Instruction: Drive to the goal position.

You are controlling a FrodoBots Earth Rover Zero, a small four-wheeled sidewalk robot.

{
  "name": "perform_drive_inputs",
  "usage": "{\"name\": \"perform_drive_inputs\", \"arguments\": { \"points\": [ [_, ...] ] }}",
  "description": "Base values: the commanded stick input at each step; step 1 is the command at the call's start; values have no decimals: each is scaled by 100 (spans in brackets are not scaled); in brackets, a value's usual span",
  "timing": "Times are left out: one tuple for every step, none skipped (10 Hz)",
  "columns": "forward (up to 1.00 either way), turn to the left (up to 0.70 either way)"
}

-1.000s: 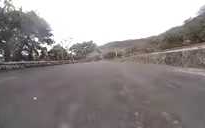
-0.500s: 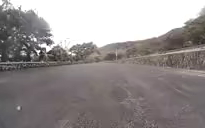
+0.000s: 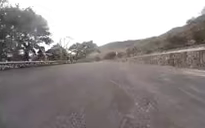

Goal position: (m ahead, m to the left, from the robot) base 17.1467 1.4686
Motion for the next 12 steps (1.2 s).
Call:
{"name": "perform_drive_inputs", "arguments": {
  "points": [
    [70, 0],
    [70, 0],
    [70, 0],
    [70, 0],
    [70, 0],
    [70, 0],
    [70, 0],
    [70, 0],
    [70, 0],
    [70, 0],
    [70, 0],
    [70, 0]
  ]
}}
